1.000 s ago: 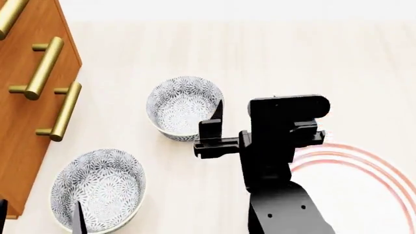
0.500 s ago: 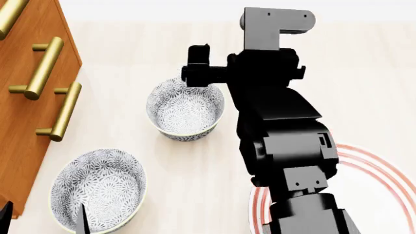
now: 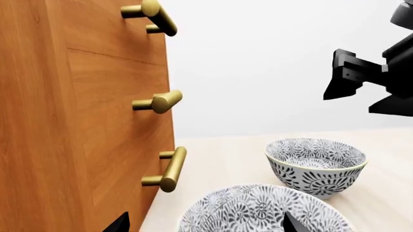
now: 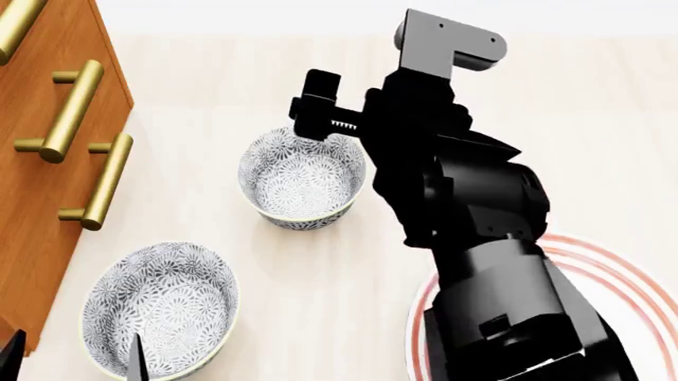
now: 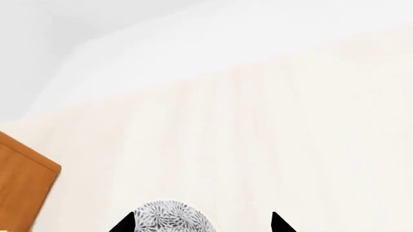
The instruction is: Pick up the bowl and put it in the front on the plate.
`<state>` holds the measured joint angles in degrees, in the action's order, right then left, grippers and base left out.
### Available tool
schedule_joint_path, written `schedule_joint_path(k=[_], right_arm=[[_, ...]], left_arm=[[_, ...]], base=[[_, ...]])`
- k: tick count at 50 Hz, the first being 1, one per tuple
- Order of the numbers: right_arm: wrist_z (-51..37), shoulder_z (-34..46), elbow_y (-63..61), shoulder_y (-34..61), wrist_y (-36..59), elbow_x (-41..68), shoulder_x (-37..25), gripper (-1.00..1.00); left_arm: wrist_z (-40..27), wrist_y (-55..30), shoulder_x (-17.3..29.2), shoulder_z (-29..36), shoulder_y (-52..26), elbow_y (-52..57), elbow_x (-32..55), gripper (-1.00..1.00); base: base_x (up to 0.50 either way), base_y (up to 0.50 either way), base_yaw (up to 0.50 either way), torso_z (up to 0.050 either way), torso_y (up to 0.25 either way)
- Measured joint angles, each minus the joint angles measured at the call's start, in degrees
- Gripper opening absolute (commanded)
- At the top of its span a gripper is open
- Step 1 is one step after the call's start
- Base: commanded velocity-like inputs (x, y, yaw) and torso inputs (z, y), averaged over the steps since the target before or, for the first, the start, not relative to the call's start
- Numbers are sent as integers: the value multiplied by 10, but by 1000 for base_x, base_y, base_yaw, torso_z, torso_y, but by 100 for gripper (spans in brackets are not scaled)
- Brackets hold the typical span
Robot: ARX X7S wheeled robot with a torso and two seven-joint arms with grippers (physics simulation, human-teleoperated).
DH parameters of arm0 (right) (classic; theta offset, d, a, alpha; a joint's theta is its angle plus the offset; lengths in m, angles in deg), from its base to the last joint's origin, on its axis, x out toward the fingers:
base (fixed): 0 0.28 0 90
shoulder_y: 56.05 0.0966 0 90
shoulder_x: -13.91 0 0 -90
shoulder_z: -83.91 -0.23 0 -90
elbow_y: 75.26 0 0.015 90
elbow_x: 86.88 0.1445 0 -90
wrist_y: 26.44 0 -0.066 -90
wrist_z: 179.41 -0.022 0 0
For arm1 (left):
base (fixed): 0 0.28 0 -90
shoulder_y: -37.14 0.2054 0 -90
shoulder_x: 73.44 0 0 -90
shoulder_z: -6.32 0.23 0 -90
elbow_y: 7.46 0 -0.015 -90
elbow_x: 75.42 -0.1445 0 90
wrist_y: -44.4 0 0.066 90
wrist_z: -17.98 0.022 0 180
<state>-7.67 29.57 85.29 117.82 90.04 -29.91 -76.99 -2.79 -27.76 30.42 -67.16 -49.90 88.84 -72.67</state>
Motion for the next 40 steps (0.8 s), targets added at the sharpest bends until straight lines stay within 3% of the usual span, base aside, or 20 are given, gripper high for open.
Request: schedule_joint_path(k=[40], right_arm=[[-17,220,35,-22,-44,234,1,100]], left_arm=[[-6,-12,8,11,-5,-5,14,100]], base=[[0,0,0,0,0]])
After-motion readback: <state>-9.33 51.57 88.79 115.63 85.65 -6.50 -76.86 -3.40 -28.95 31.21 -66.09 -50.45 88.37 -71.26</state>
